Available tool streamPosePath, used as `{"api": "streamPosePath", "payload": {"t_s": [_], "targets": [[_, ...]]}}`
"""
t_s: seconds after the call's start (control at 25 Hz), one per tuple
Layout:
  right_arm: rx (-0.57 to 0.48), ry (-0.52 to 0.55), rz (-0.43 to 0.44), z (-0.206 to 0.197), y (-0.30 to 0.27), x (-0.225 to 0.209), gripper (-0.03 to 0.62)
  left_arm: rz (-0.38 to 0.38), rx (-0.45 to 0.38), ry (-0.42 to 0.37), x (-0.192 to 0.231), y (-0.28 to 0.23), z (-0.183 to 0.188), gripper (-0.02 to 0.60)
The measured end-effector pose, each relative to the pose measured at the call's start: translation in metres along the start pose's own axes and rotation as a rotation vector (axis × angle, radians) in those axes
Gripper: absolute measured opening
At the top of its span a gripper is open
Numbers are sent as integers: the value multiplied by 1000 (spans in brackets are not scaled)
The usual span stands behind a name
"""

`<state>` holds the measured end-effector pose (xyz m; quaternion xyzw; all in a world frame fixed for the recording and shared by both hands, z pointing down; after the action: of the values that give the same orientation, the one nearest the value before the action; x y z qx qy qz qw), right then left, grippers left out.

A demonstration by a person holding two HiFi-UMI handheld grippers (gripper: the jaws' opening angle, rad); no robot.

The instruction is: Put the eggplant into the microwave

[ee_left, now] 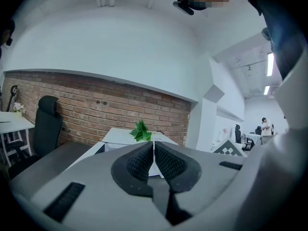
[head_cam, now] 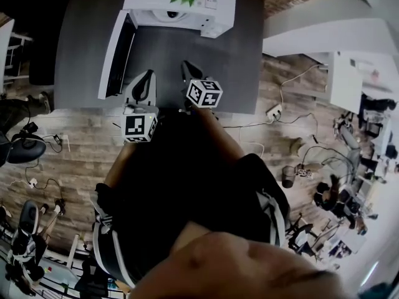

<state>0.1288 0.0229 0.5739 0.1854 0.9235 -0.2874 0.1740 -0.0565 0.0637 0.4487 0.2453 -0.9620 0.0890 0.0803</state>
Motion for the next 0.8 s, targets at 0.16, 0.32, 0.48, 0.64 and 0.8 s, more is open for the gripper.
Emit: {"api": "streamPosePath", "payload": {"t_s": [0.16,0.32,0.48,0.64,0.8], "targets": [[-48,10,-12,7,21,19,34,-31,10,-4,9,2,-2,46],[-108,30,-21,14,47,38,34,-53,13,1,17,3,-1,46],[-158,47,-22,20,71,57,34,-55,17,9,26,4,-1,46],[-198,51,-28,23,87,66,34,-64,13,0,31,5,0,46],[-198,48,-28,19,89,69,32,-73,19,1,30,6,1,46]]}}
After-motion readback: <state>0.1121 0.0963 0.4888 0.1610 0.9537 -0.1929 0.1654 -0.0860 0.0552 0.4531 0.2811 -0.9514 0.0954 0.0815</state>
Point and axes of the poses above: the fingertips, and each gripper's own axes: y backward along the fingers, x to its left, z out of its top, the point moved 7 cm from there along y, backward along the fingers, and after that the axes turned 3 degrees about y, right-handed, at the moved point
